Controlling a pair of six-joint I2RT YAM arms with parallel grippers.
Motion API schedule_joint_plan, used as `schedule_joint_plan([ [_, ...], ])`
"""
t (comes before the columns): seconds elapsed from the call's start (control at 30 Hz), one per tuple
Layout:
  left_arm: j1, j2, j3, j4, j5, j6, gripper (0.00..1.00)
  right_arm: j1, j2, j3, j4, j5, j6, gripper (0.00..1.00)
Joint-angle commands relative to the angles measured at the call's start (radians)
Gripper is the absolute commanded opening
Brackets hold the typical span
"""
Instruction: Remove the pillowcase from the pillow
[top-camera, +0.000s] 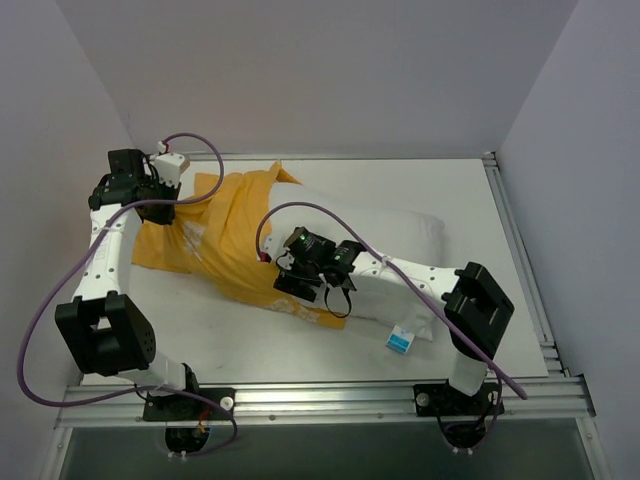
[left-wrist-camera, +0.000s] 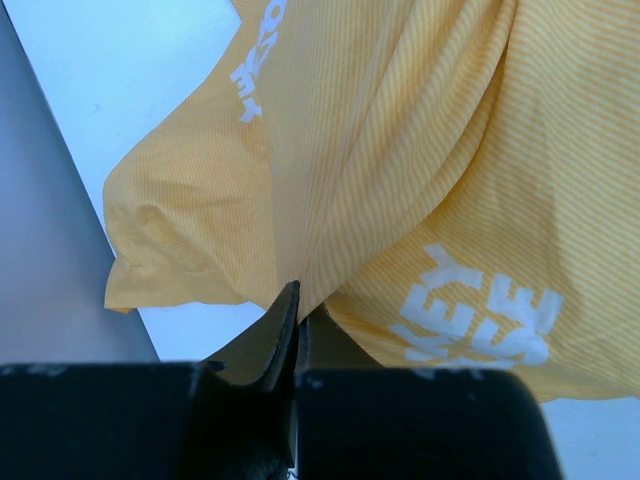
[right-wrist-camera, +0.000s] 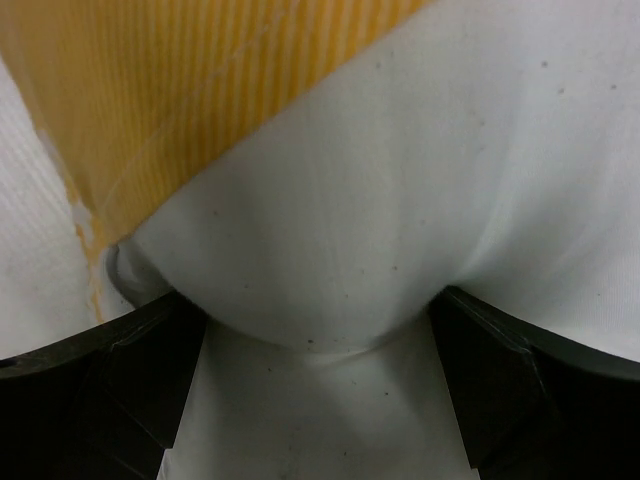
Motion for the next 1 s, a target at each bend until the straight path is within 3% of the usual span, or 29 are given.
schedule_joint_plan([
  [0.0, 0.011, -0.015, 0.045, 0.065, -0.021, 0.009, 0.02, -0.056, 0.089, -0.091, -0.006, 0.052, 0.029, 0.99],
  [0.1, 0.019, -0.011, 0.054, 0.065, -0.021, 0.011, 0.02, -0.093, 0.126, -0.144, 0.031, -0.002, 0.069, 0.97],
  [0.2, 0.025, -0.005, 0.066, 0.057, -0.021, 0.008, 0.02, -0.111, 0.182, -0.15, 0.025, -0.033, 0.093, 0.87],
  [0.23, 0.025, -0.005, 0.068, 0.055, -0.018, 0.006, 0.02, -0.116, 0.219, -0.144, 0.007, -0.04, 0.101, 0.76],
  [0.3, 0.031, -0.006, 0.069, 0.054, -0.015, 0.006, 0.02, -0.152, 0.248, -0.127, -0.007, -0.088, 0.129, 0.62],
  [0.33, 0.032, -0.008, 0.069, 0.054, -0.015, 0.006, 0.02, -0.171, 0.262, -0.121, -0.016, -0.165, 0.142, 0.3],
  [0.37, 0.034, -0.009, 0.069, 0.052, -0.015, 0.006, 0.02, -0.188, 0.261, -0.121, -0.013, -0.175, 0.158, 0.1],
  [0.4, 0.037, -0.009, 0.071, 0.051, -0.015, 0.009, 0.02, -0.199, 0.253, -0.134, -0.006, -0.171, 0.187, 0.0],
  [0.6, 0.08, -0.006, 0.089, 0.052, -0.054, 0.008, 0.02, -0.346, 0.082, -0.225, 0.043, -0.137, 0.334, 0.0],
  [0.77, 0.131, 0.003, 0.126, 0.062, -0.113, 0.016, 0.02, -0.668, -0.057, -0.349, 0.122, -0.296, 0.449, 0.0],
  [0.97, 0.183, 0.006, 0.166, 0.094, -0.227, 0.049, 0.02, -0.93, -0.097, -0.335, 0.094, -0.295, 0.471, 0.0],
])
